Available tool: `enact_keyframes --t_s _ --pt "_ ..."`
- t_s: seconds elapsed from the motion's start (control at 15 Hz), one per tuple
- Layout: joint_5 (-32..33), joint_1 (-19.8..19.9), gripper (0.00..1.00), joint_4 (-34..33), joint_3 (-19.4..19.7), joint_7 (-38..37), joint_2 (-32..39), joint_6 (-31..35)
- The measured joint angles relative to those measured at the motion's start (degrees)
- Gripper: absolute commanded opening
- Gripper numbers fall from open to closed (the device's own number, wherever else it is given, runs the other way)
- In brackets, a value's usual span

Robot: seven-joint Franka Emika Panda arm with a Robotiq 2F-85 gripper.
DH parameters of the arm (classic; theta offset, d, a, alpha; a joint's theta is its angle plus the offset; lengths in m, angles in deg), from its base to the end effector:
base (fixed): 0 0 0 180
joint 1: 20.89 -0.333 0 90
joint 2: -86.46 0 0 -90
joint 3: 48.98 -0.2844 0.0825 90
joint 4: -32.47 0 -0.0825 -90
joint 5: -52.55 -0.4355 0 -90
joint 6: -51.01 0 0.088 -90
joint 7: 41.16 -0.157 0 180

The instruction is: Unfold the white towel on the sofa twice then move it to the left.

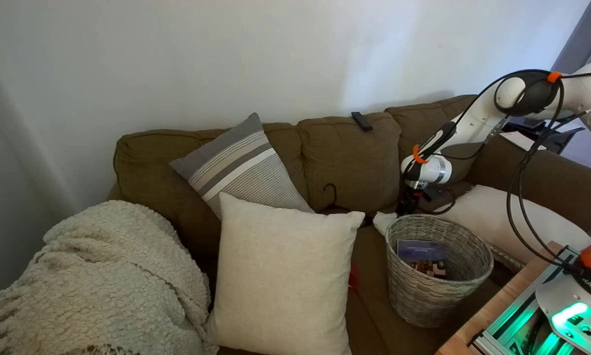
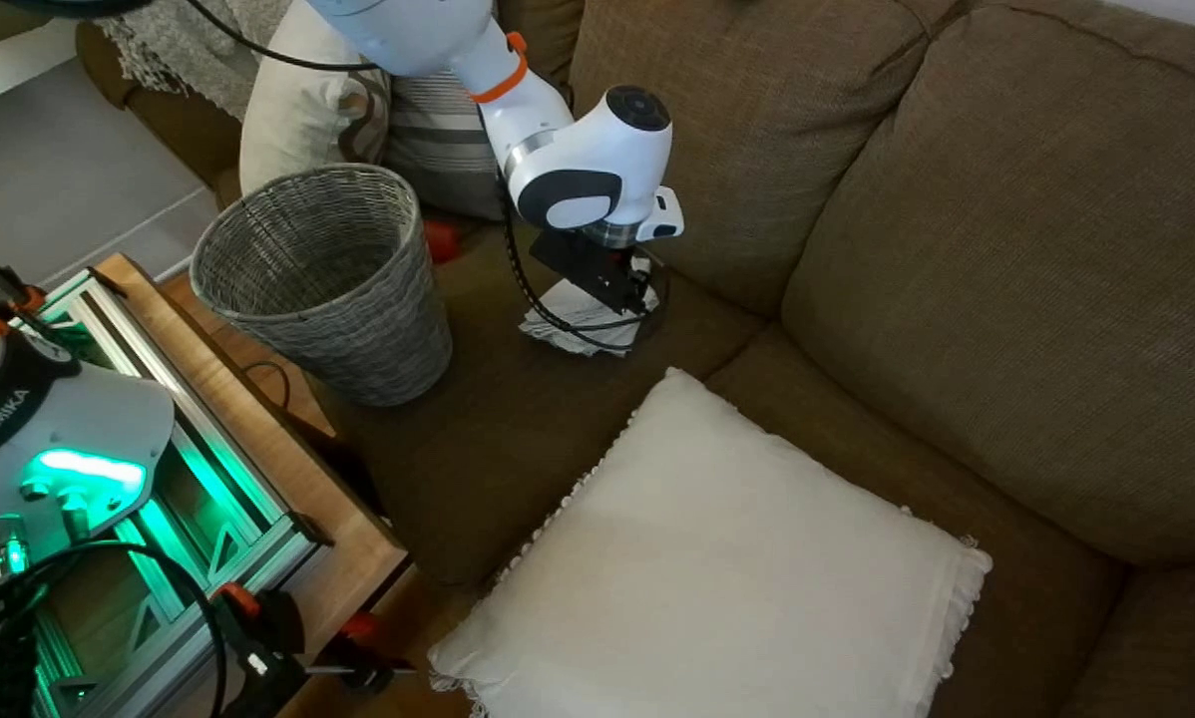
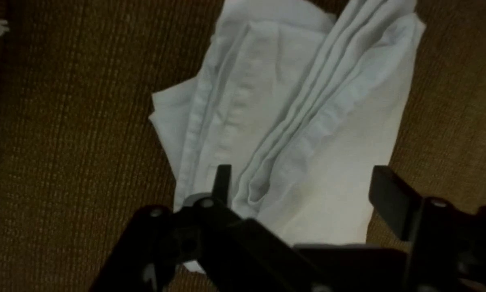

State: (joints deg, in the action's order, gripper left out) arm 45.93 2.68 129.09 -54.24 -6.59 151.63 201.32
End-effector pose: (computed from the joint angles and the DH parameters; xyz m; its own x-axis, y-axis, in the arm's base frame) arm 0.5400 -0.1651 -0.1790 0.9844 0.1428 -0.1030 0.1181 -0.9694 -0.2152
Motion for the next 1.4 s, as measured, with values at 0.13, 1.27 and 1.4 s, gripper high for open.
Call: enact_keyframes --t_s 0.13,1.27,1.4 --pt "1.48 -0.13 0.49 -3.07 -0.27 0.03 2.27 0.02" --pt "3.73 0.25 0.02 1.96 -5.35 2.39 -3.68 -9.01" --pt "3.29 -0.27 0.02 3.62 -7.4 2.62 -5.95 -12.59"
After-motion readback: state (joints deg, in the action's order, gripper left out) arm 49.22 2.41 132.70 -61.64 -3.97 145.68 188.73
